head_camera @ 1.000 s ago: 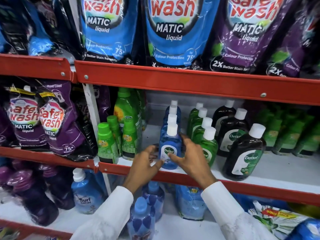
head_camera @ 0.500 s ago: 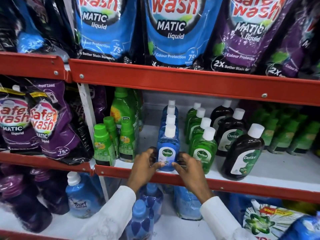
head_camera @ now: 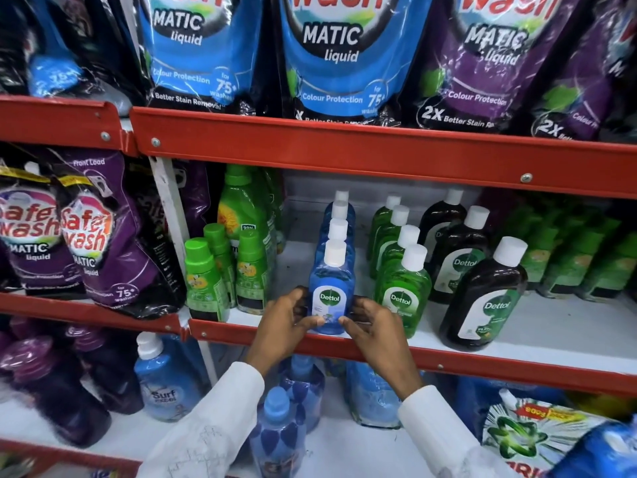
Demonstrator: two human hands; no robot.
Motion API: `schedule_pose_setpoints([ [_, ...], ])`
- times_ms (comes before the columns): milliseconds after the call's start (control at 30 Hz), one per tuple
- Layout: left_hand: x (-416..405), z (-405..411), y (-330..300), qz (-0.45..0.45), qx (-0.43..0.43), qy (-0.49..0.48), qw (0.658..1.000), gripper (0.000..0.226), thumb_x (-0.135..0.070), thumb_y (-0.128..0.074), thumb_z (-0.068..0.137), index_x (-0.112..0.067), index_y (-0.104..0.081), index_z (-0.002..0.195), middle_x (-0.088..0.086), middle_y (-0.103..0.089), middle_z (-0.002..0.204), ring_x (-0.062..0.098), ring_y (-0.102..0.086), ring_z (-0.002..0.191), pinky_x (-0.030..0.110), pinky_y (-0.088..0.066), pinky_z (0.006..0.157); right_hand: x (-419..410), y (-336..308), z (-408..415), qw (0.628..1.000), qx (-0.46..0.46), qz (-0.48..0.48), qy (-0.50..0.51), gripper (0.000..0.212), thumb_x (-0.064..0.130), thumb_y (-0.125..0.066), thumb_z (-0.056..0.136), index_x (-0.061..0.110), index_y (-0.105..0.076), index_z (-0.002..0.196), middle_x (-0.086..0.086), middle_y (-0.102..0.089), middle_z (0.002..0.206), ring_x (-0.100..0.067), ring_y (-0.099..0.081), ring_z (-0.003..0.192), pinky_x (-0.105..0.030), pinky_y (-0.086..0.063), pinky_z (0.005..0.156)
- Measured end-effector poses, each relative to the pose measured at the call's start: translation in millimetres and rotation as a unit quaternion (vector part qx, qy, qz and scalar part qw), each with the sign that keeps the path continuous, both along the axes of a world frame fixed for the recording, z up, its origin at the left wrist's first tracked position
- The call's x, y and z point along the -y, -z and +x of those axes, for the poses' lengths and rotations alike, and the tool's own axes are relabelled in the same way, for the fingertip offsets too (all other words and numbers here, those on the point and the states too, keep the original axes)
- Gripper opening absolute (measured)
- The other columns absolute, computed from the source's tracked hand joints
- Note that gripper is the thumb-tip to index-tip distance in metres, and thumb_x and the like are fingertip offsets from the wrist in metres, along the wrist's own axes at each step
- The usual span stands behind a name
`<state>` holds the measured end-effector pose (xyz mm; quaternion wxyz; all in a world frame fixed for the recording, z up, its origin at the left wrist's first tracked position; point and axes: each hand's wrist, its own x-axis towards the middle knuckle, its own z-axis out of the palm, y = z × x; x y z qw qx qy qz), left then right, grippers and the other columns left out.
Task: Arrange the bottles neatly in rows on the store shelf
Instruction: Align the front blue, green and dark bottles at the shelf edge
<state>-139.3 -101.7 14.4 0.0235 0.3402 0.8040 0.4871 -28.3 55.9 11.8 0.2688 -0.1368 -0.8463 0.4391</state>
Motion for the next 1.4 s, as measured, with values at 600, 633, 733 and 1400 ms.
schedule_pose_setpoints([
  [600,-96.7,86.9,12.0,0.004,-0.101,-0.058,0.993,0.05,-0.019,-0.058,0.088,-0.008,-0.045,0.135,0.016,-0.062,0.13,0.032,-0.06,0.116,0.043,-0.048,0.1,-53.1,9.9,67.5,0.982,-0.088,0.013,0.168,0.04,0.015,-0.074,0.088,0.006,-0.065,0.126,-0.007,-0.076,0.114,-0.012,-0.073,0.098,-0.029,-0.056,0.094],
  [633,-100.6,84.9,10.0,-0.008,-0.099,-0.053,0.994,0.049,-0.019,-0.057,0.088,-0.008,-0.044,0.134,0.016,-0.063,0.129,0.033,-0.06,0.115,0.043,-0.048,0.099,-55.7,8.4,67.0,0.984,-0.081,0.014,0.159,0.037,0.013,-0.073,0.088,0.005,-0.066,0.124,-0.005,-0.076,0.112,-0.009,-0.073,0.096,-0.026,-0.055,0.093],
  [733,-106.6,78.4,5.6,-0.003,-0.085,-0.048,0.995,0.037,-0.021,-0.06,0.088,-0.014,-0.053,0.123,0.012,-0.072,0.114,0.03,-0.066,0.104,0.042,-0.053,0.09,-59.8,5.8,64.9,0.989,-0.064,0.011,0.133,0.029,0.01,-0.07,0.09,0.007,-0.069,0.119,-0.003,-0.078,0.105,-0.002,-0.071,0.089,-0.021,-0.056,0.089],
  [1400,-100.2,87.3,9.4,0.042,-0.06,-0.066,0.995,0.026,-0.02,-0.073,0.085,-0.018,-0.065,0.11,-0.002,-0.077,0.1,-0.005,-0.068,0.082,0.017,-0.057,0.079,-76.0,12.3,72.9,0.996,-0.042,0.005,0.078,0.032,0.013,-0.066,0.093,0.012,-0.067,0.125,0.011,-0.073,0.104,0.025,-0.061,0.081,0.001,-0.046,0.082],
])
